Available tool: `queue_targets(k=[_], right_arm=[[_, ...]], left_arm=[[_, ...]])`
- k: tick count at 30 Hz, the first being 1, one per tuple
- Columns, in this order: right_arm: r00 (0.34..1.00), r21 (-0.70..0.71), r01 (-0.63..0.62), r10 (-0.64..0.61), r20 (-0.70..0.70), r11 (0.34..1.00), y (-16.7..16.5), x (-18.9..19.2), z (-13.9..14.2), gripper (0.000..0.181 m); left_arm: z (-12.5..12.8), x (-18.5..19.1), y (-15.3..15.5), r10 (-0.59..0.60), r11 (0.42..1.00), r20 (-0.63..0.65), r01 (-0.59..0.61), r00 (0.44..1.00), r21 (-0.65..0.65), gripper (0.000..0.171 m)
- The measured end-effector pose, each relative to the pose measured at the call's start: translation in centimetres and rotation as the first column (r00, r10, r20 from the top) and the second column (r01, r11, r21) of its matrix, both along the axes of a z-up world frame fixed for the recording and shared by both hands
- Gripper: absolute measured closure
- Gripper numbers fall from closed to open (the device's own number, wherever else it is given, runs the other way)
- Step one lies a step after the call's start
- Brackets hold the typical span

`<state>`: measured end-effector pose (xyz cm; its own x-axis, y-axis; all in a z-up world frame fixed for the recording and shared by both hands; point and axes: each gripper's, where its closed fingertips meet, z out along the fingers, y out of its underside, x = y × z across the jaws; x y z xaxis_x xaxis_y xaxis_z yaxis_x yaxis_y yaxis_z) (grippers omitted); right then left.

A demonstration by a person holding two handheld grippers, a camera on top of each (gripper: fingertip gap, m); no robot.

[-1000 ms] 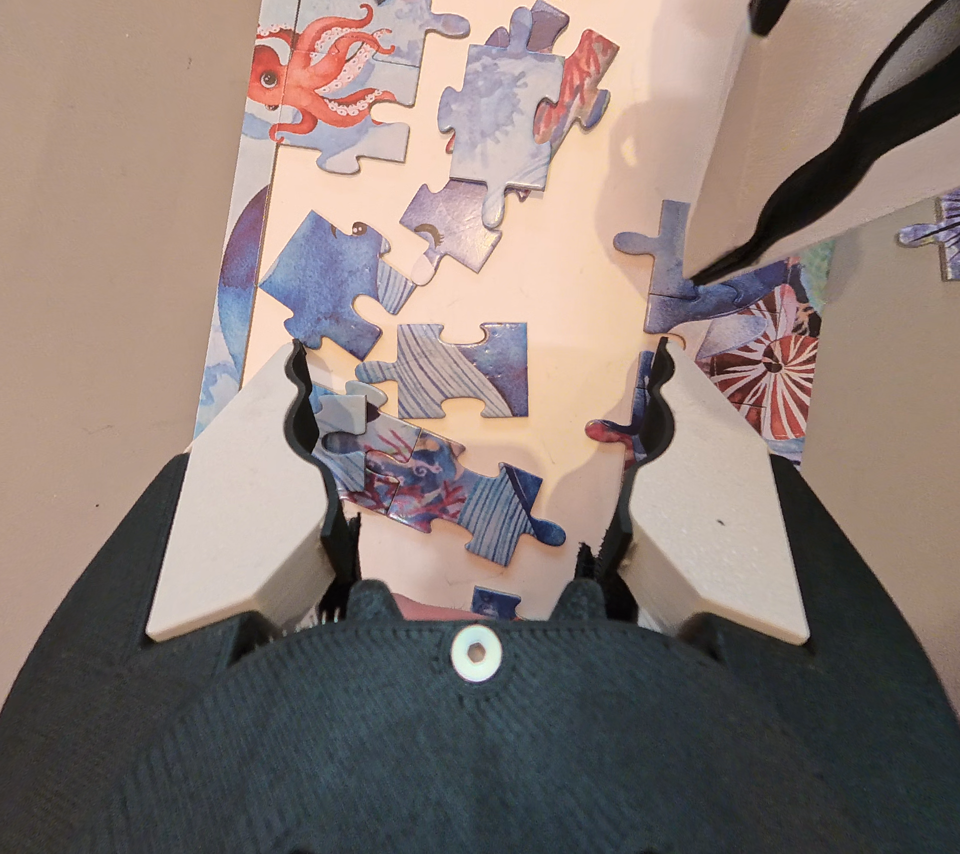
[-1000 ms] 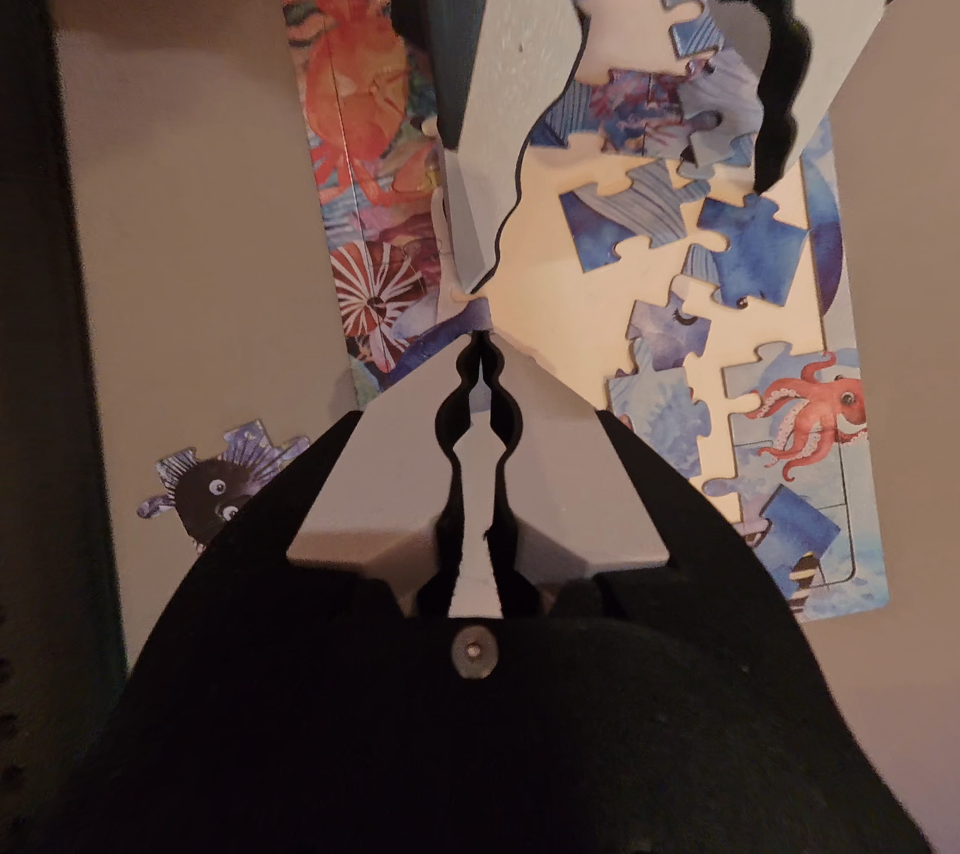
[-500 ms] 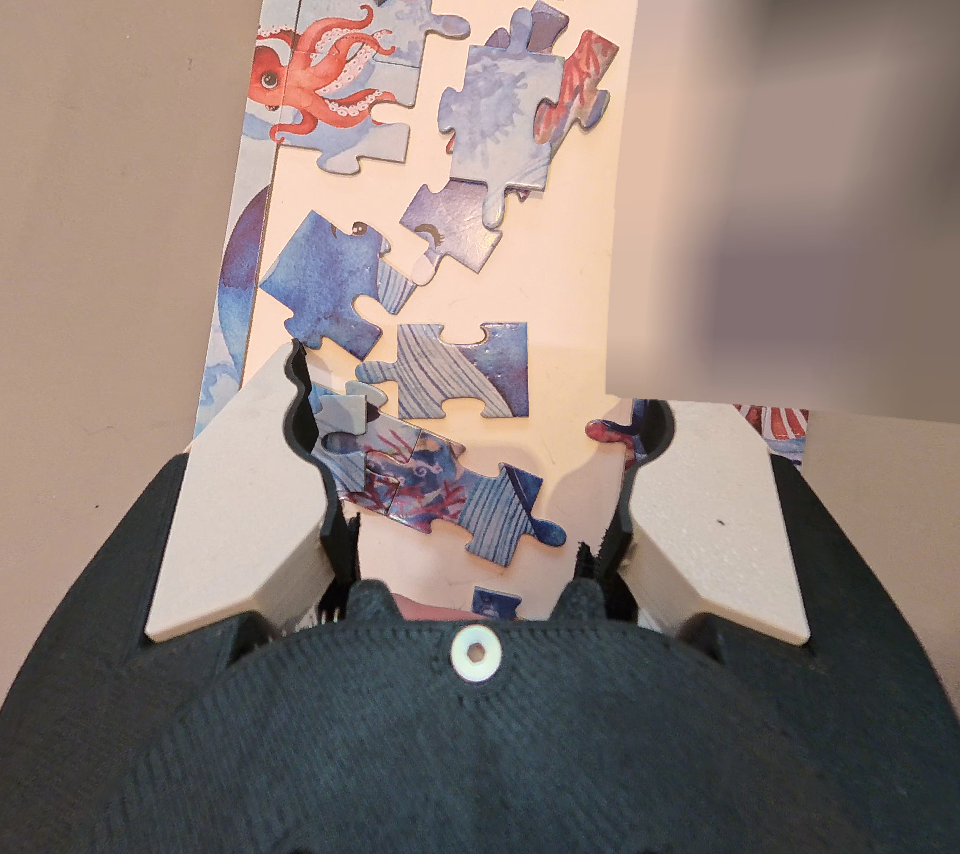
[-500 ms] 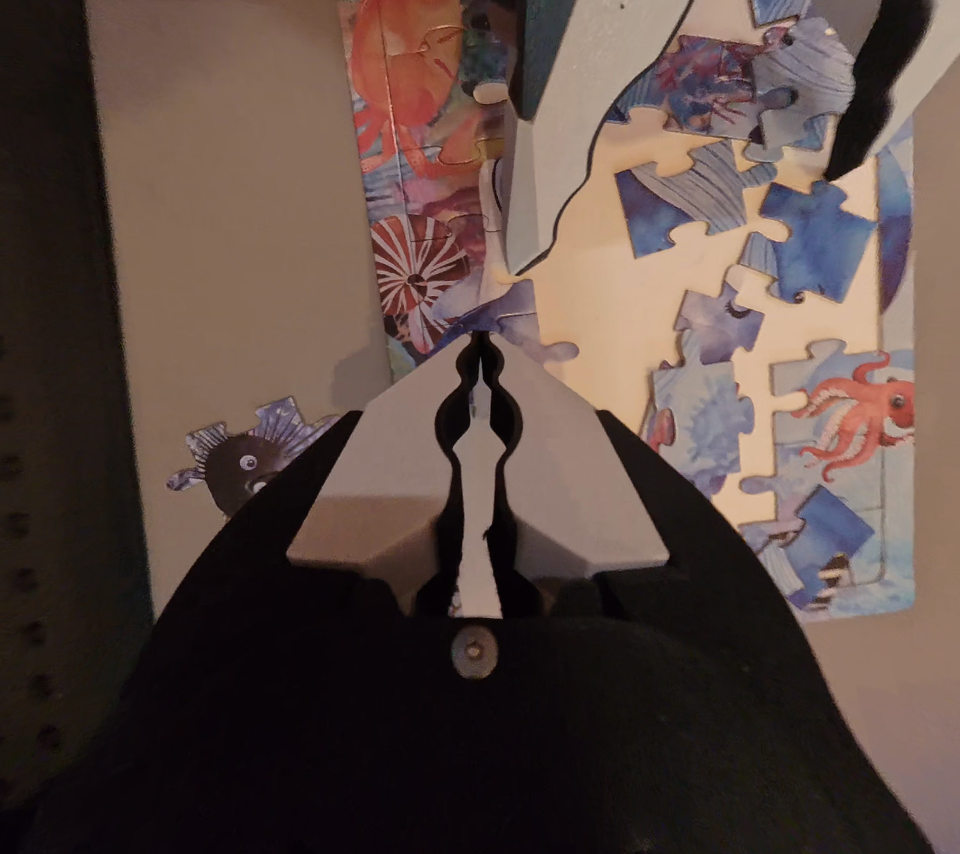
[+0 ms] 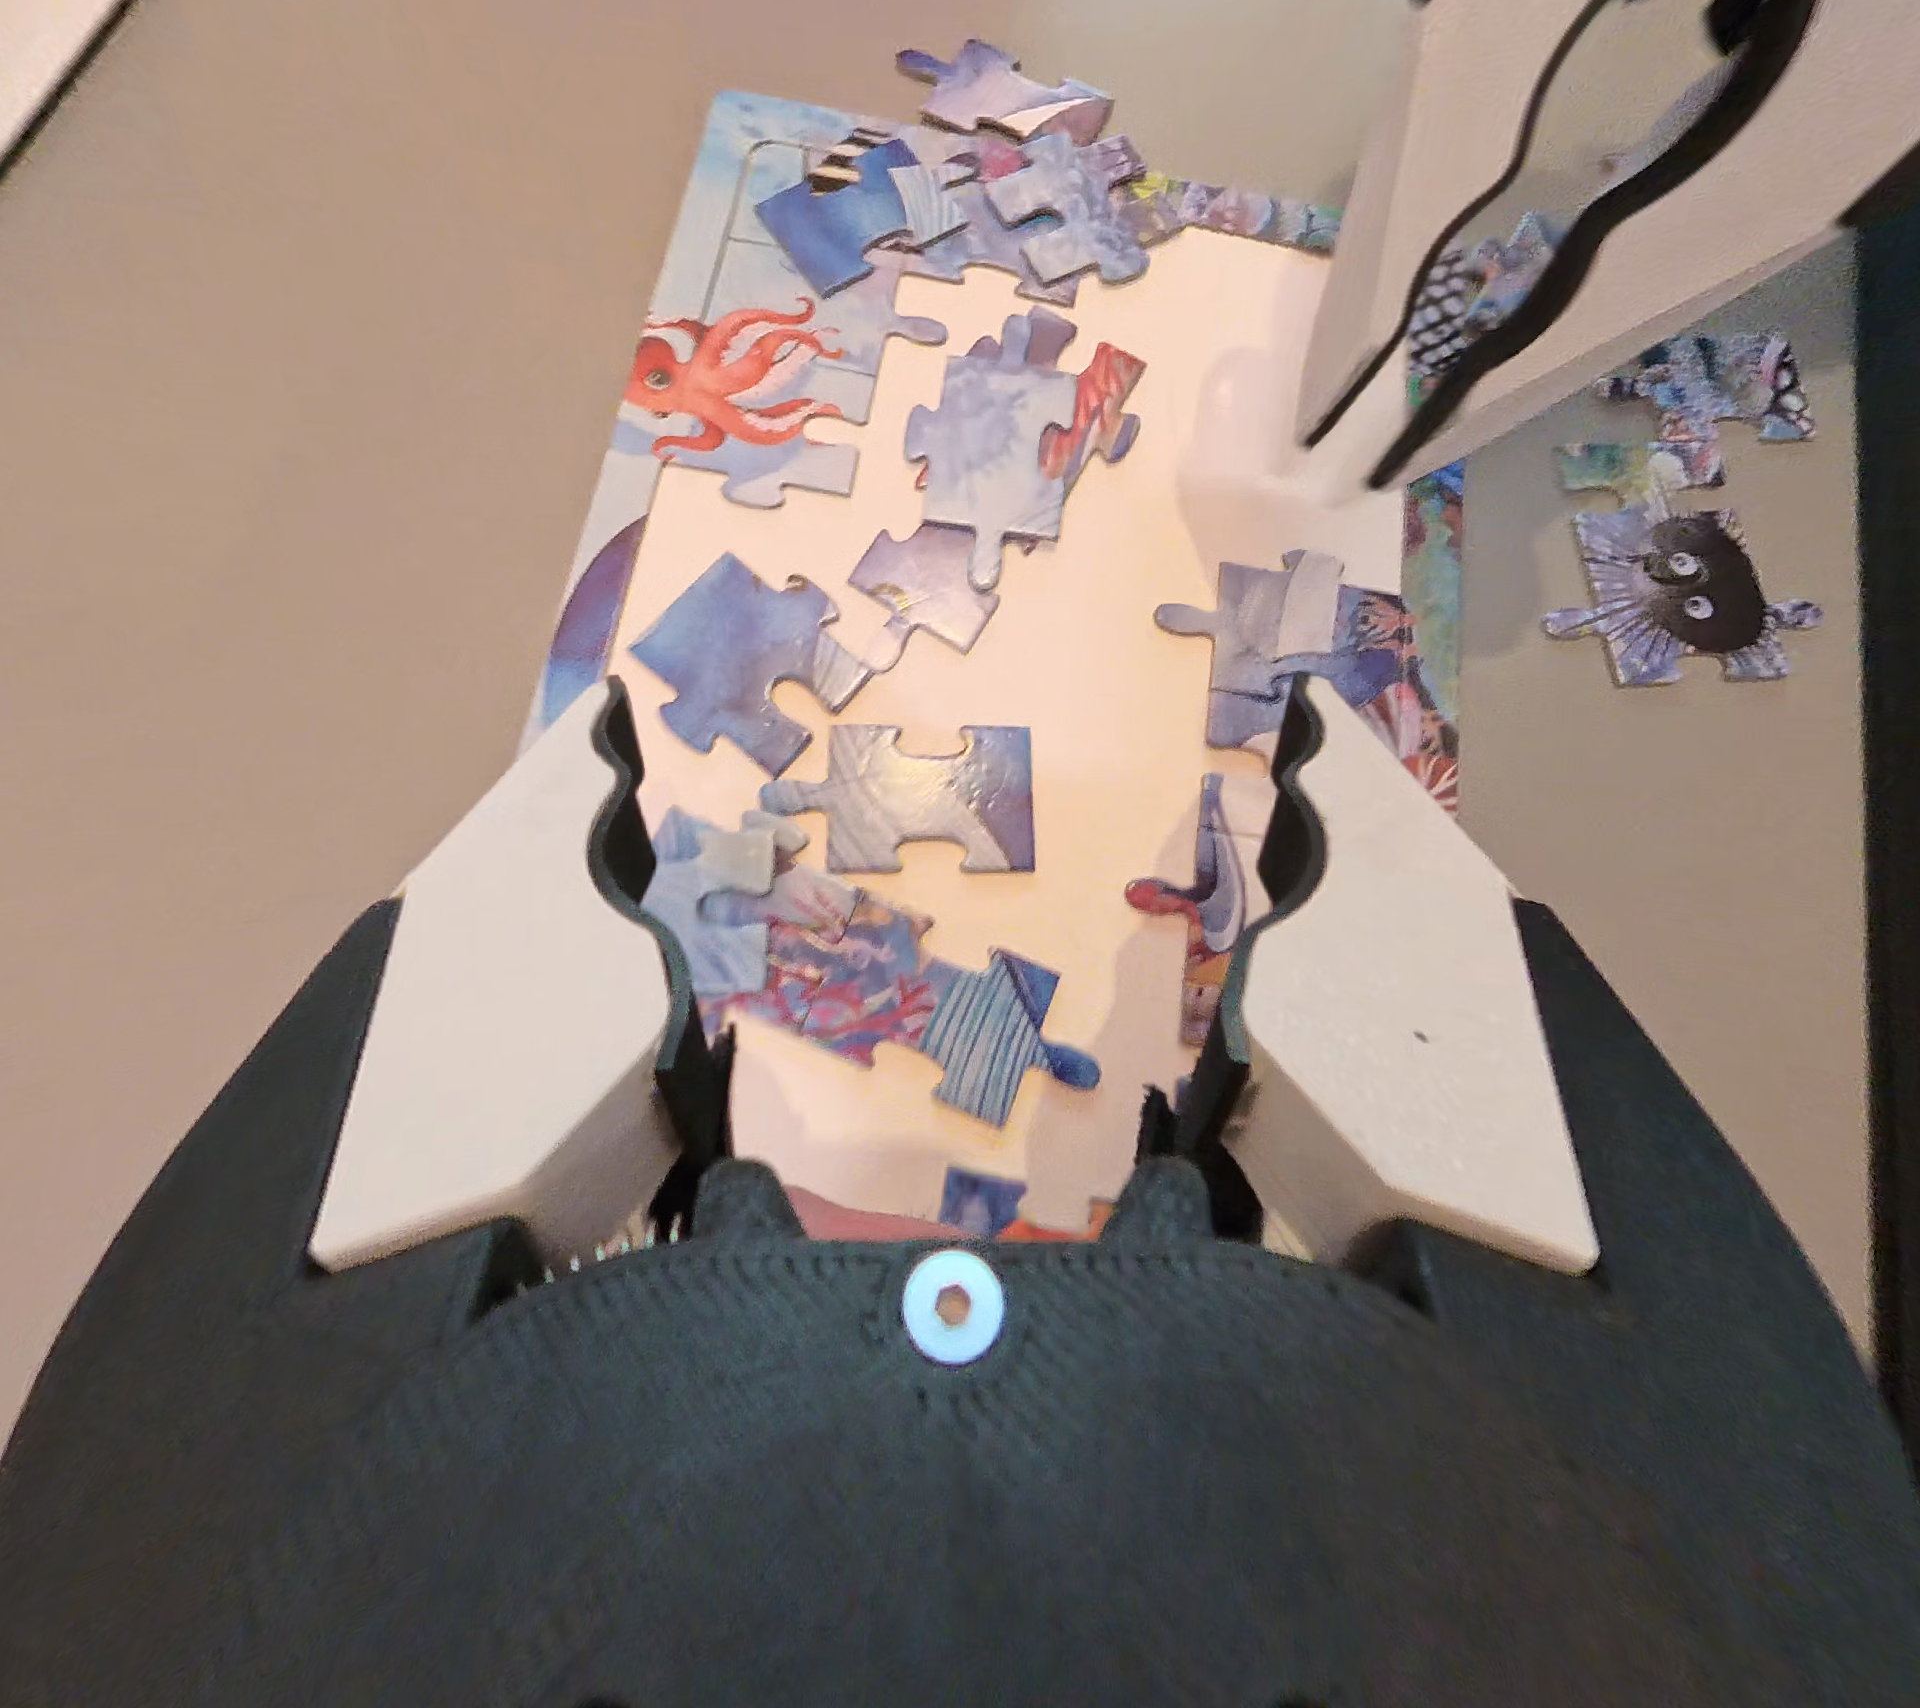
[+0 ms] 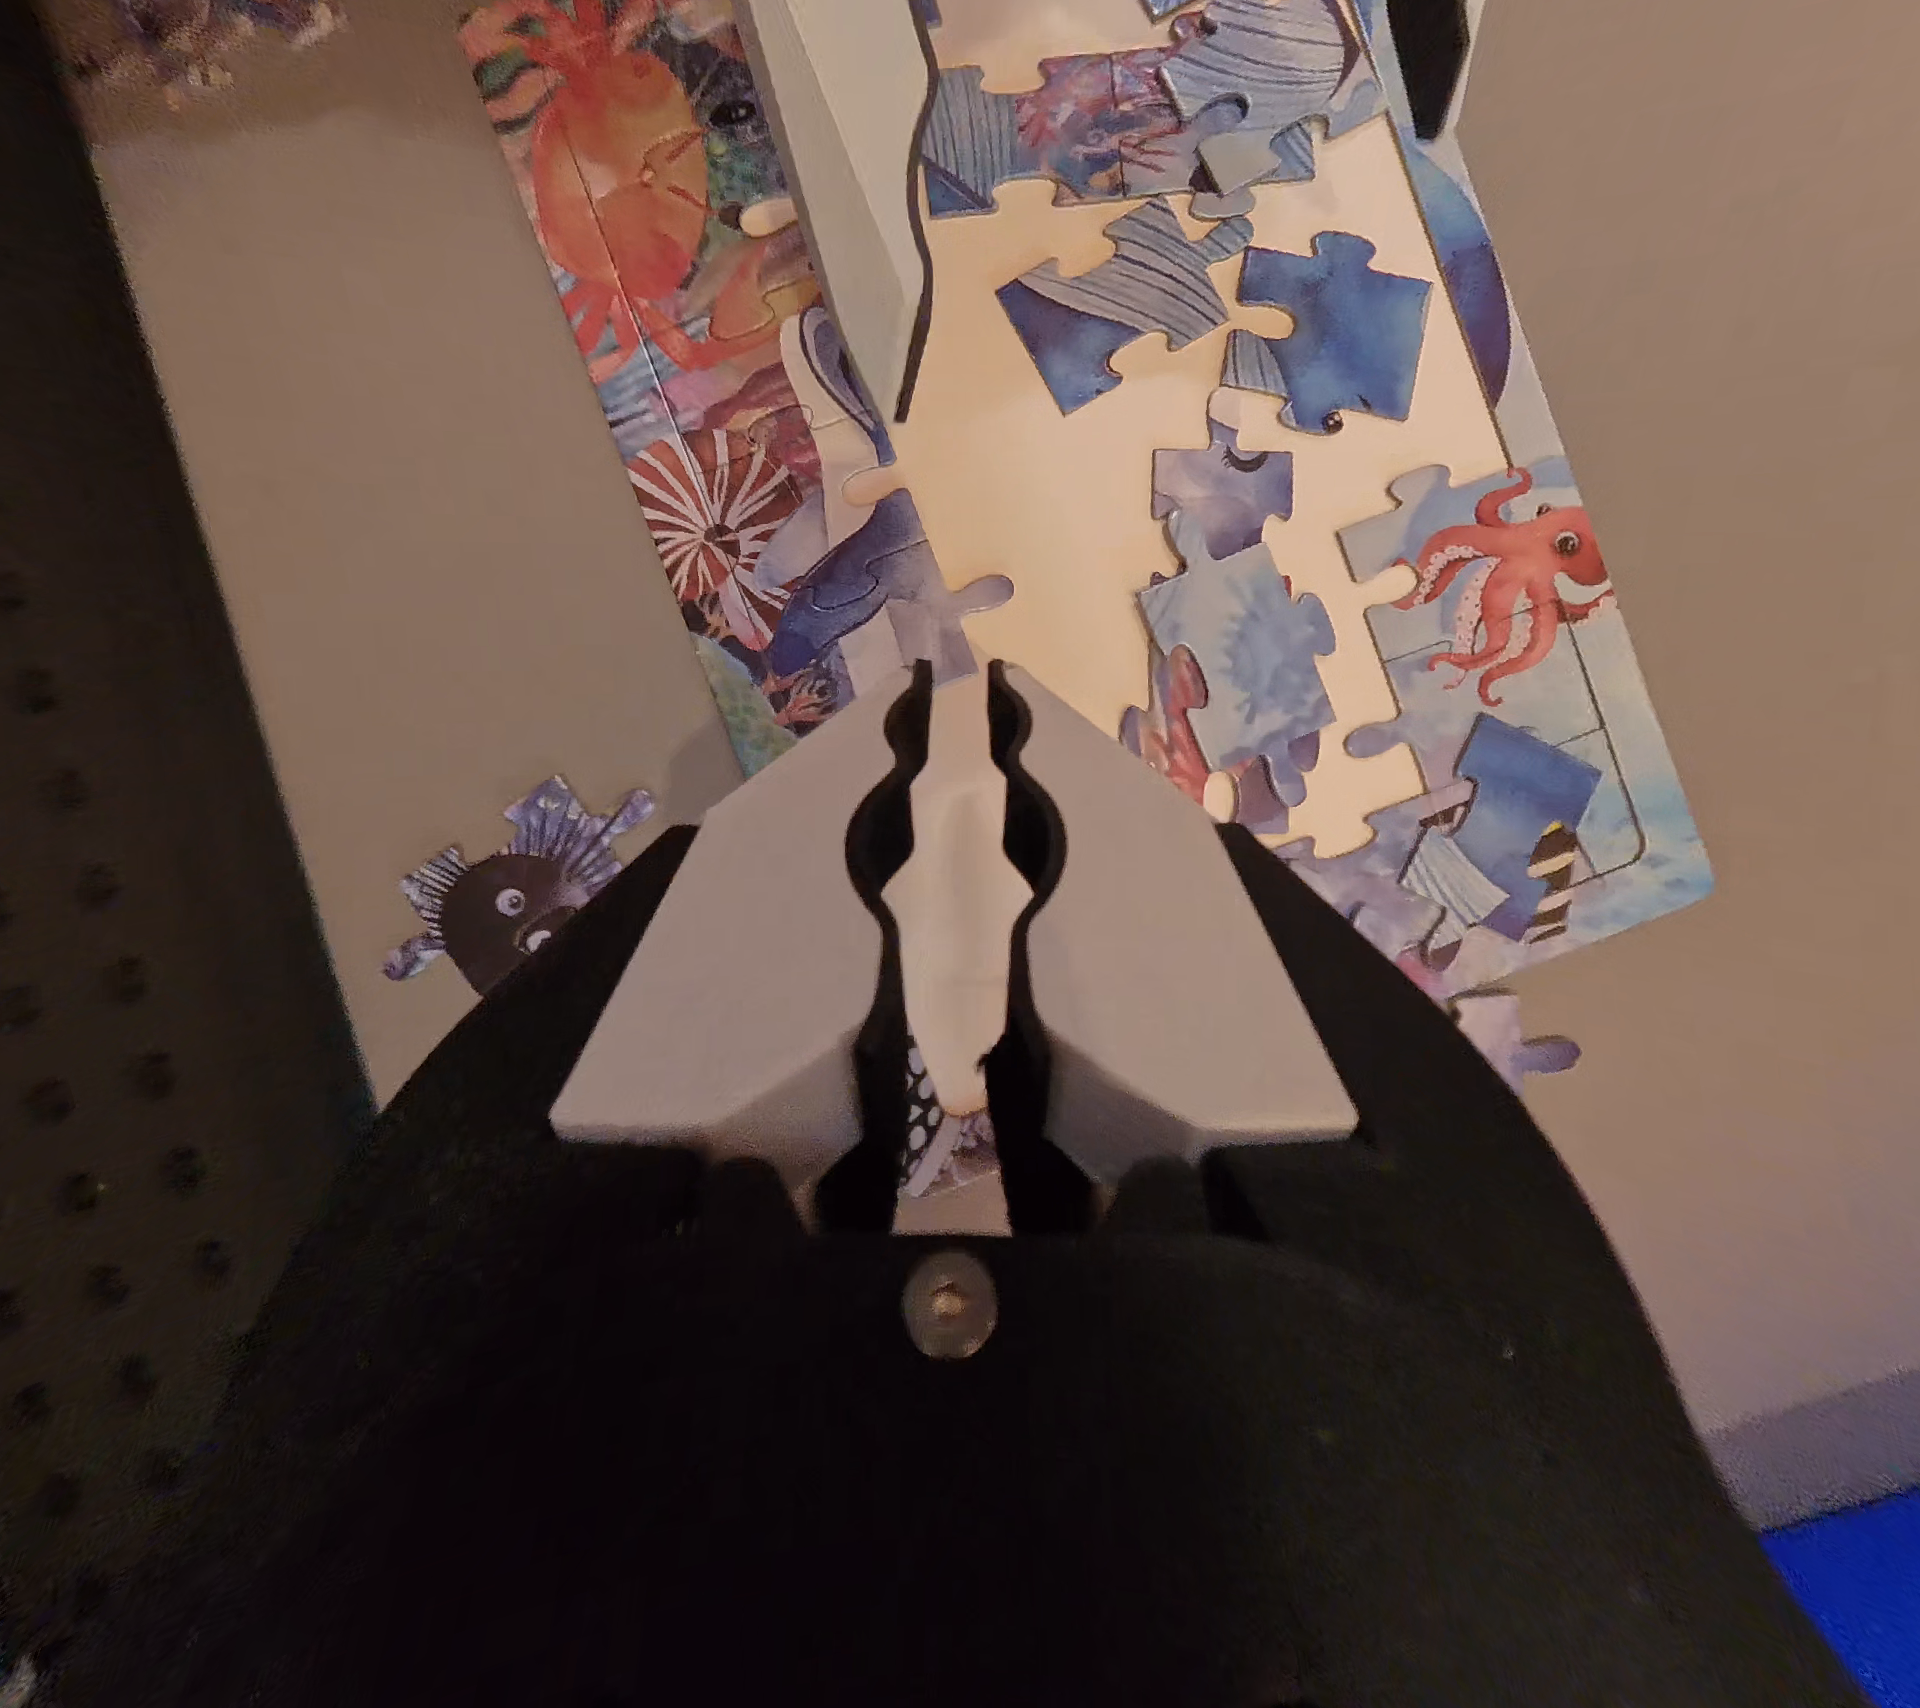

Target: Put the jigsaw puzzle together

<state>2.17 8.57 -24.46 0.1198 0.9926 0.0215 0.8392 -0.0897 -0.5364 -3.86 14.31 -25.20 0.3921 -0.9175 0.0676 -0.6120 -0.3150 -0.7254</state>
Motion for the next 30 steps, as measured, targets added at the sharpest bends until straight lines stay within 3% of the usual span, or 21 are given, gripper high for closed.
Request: queue_targets(k=[3,7,15,22,27,30], right_arm=[[0.998,0.031,0.052,-0.050,-0.047,0.998,0.2,-0.2,1.1,0.167],[0.997,-0.026,0.074,-0.074,0.023,0.997,-0.5,0.4,-0.5,0.171],[0.984,-0.079,0.118,-0.107,0.140,0.990,-1.1,1.3,-4.2,0.177],[0.991,-0.140,0.108,-0.095,0.096,0.984,-1.9,0.1,-4.3,0.181],[0.987,-0.069,0.152,-0.147,0.069,0.986,-1.1,1.5,-2.6,0.165],[0.982,-0.039,0.144,-0.138,0.128,0.989,-1.7,3.7,-2.6,0.146]], left_arm=[[-0.7,-2.1,0.7,0.053,0.998,-0.082,-0.051,0.995,0.021,0.052],[-1.8,-3.9,0.4,0.072,0.997,-0.170,-0.072,0.983,0.006,0.047],[-3.2,-3.3,-0.5,0.017,0.999,-0.221,-0.024,0.975,-0.028,0.045],[-4.2,-3.2,-0.4,0.014,0.999,-0.259,-0.022,0.966,-0.031,0.042],[-3.9,-3.4,0.0,0.032,0.999,-0.237,-0.039,0.971,-0.025,0.046],[-3.6,-3.4,0.3,0.048,0.999,-0.229,-0.052,0.972,-0.009,0.047]])
